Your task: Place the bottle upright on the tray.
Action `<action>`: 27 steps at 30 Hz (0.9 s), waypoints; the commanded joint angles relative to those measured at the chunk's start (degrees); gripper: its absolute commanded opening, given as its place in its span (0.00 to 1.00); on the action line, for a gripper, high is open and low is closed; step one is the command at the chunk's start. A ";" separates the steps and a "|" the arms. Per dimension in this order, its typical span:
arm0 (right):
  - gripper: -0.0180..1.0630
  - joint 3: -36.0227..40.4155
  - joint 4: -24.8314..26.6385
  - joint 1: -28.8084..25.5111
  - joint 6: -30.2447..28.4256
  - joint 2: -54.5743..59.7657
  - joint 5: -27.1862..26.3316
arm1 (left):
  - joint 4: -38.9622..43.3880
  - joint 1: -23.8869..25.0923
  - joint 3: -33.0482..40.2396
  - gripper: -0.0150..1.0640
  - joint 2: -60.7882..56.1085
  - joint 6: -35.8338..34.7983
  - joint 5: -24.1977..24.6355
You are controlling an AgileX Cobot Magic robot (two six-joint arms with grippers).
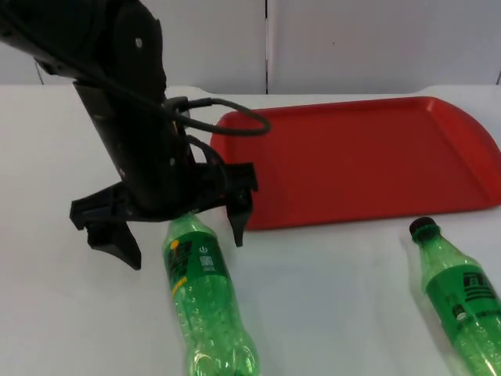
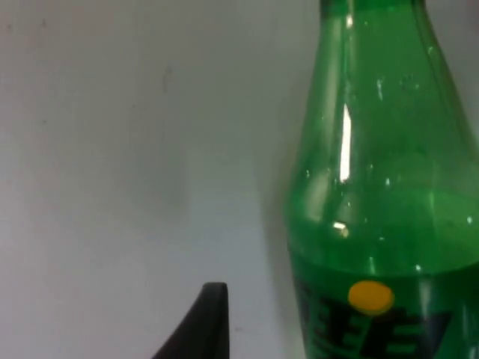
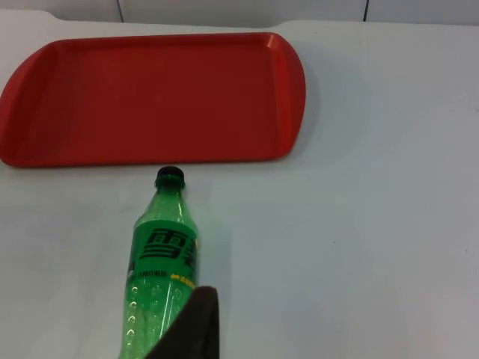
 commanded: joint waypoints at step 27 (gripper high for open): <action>0.98 0.03 0.18 -0.38 -0.01 -0.22 -0.27 | 0.74 -1.18 -0.14 0.99 6.80 -0.42 -7.18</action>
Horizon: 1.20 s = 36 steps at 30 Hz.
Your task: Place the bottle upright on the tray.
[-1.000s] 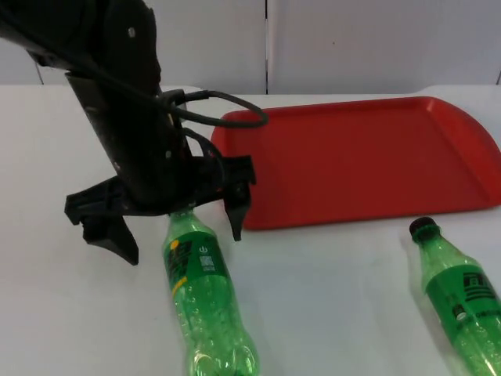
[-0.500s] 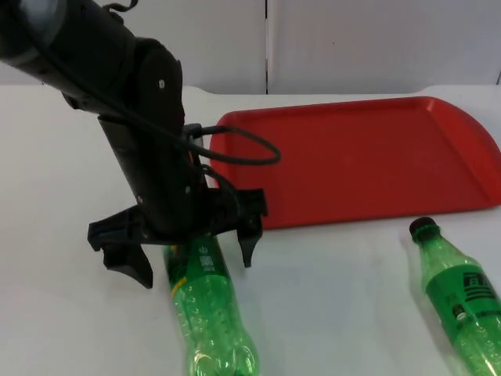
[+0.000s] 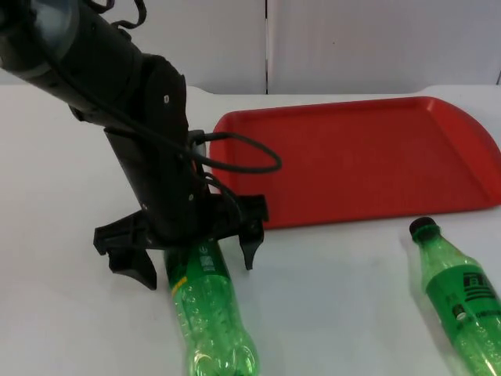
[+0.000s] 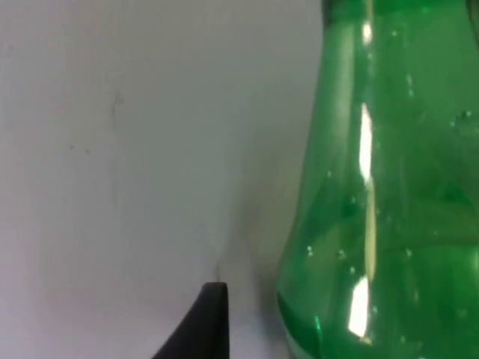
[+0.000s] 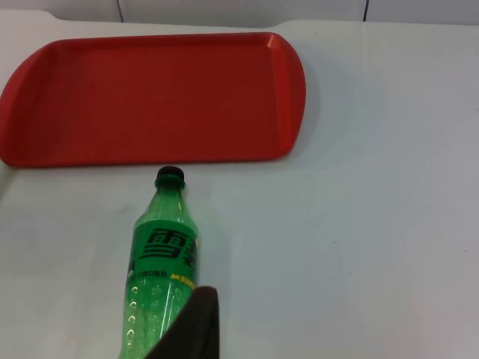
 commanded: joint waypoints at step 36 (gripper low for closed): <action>0.98 0.03 0.18 -0.38 -0.01 -0.22 -0.27 | -0.56 -0.40 0.43 0.01 1.09 1.27 0.41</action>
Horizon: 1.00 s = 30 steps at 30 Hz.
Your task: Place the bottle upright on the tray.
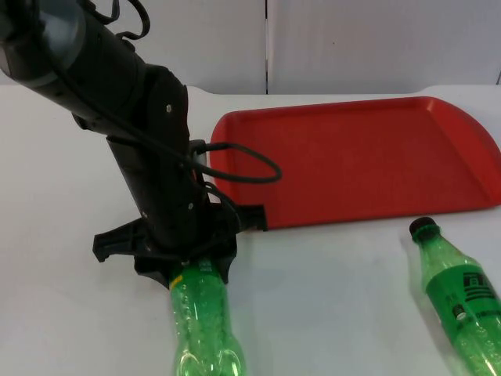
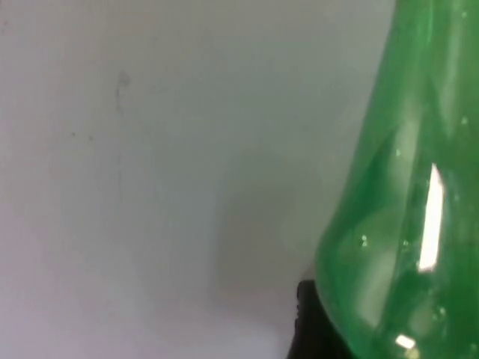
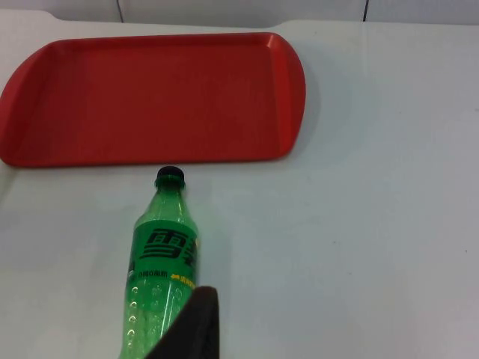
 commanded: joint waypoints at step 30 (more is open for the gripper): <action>0.98 0.03 0.18 -0.38 -0.01 -0.22 -0.27 | -1.55 -0.16 0.43 0.01 -16.09 11.04 -11.34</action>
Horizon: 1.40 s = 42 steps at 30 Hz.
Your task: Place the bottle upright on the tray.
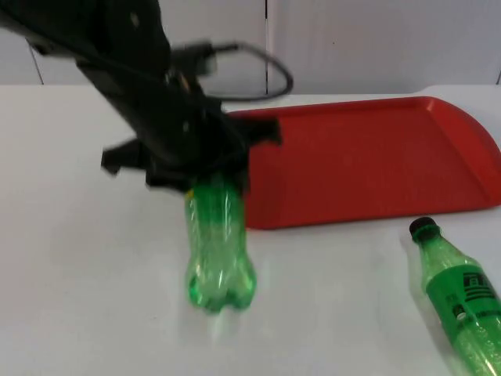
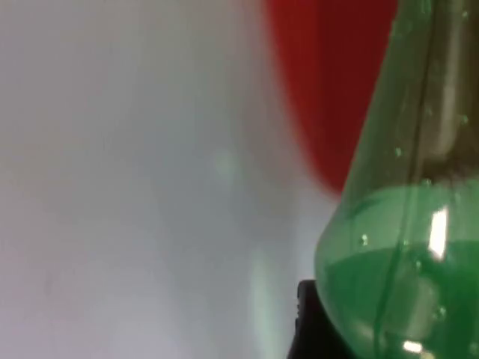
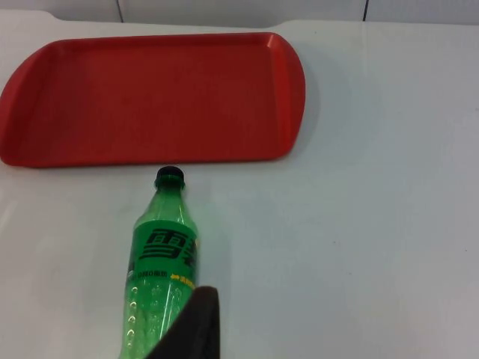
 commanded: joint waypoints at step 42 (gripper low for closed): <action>0.98 0.03 0.18 -0.38 -0.13 -0.22 -0.27 | 20.79 -0.16 0.06 0.01 -12.26 14.91 -61.77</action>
